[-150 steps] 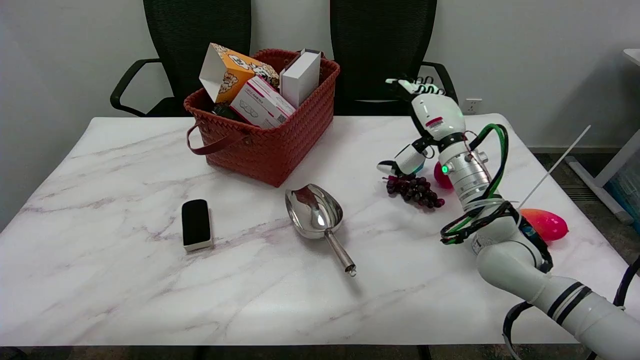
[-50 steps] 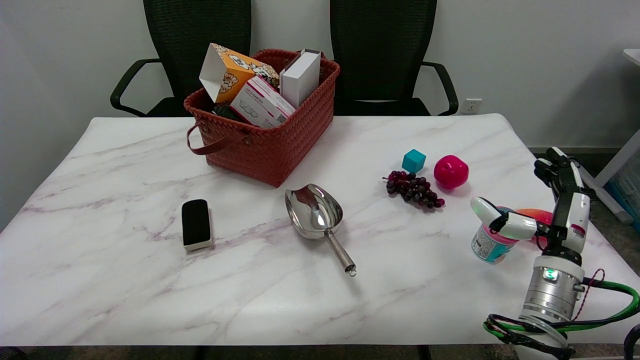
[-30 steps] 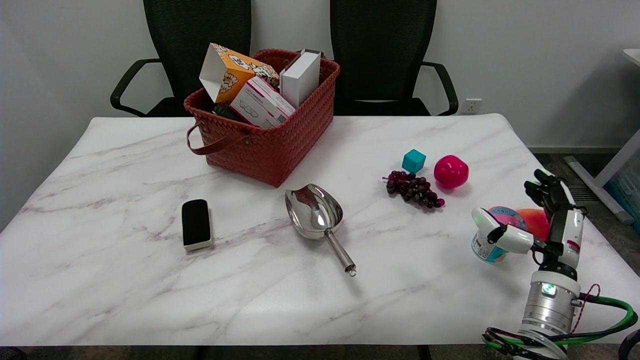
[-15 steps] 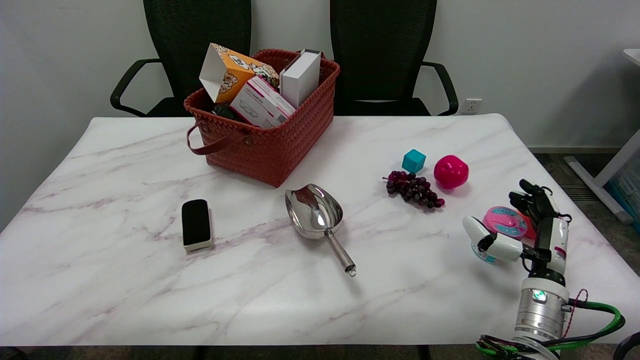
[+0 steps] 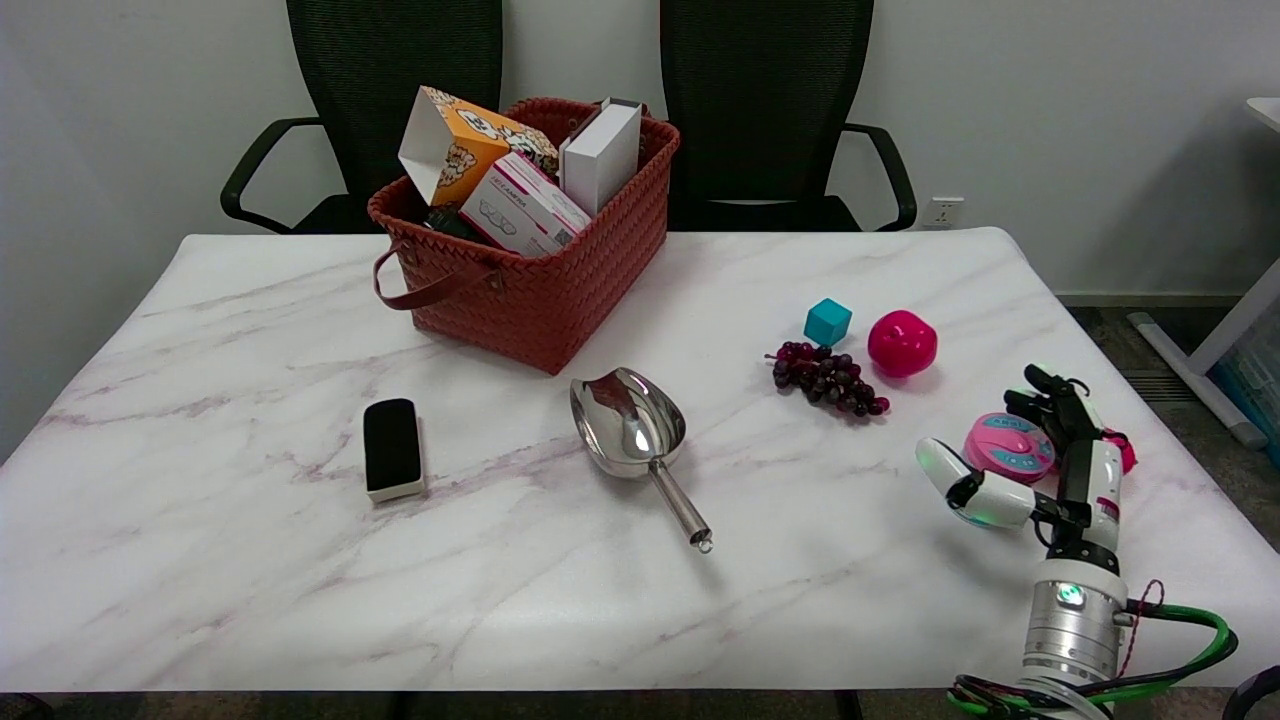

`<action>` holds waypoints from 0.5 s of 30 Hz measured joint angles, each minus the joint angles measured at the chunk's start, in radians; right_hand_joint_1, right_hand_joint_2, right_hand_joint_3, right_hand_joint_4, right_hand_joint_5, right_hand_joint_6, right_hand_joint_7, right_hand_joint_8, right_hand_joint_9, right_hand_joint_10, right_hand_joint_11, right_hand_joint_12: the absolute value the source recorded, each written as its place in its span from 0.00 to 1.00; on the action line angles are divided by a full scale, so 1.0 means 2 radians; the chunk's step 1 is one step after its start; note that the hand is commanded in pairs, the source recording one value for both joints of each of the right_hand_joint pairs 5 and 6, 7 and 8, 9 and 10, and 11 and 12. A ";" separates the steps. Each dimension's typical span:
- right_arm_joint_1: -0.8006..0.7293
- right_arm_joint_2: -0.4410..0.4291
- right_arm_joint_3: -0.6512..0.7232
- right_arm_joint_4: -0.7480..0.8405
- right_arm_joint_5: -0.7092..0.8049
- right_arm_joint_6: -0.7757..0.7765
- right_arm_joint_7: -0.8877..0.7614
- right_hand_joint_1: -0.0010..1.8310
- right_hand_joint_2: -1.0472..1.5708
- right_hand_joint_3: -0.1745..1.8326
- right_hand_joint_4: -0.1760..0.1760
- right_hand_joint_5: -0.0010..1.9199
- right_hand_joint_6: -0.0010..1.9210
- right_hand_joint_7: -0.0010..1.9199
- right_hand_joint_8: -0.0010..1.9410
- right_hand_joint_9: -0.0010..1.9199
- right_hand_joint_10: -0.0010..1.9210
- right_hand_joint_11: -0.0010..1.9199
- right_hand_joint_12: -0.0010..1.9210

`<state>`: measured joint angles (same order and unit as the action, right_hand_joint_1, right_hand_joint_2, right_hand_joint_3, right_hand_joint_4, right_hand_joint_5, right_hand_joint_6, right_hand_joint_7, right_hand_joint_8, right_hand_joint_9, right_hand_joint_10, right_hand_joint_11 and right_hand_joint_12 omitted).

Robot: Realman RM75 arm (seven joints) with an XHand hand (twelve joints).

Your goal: Pick up the pink gum jar.

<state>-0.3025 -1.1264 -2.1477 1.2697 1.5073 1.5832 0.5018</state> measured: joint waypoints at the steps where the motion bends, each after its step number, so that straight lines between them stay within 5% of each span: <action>1: 0.000 0.000 0.000 0.000 0.000 -0.001 0.000 0.59 0.41 0.45 0.50 0.22 0.22 0.33 0.32 0.31 0.30 0.26 0.26; 15: -0.002 -0.003 -0.004 -0.008 0.001 -0.008 0.008 0.60 0.43 0.43 0.50 0.23 0.23 0.33 0.33 0.31 0.31 0.26 0.26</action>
<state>-0.3056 -1.1326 -2.1549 1.2538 1.5088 1.5667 0.5182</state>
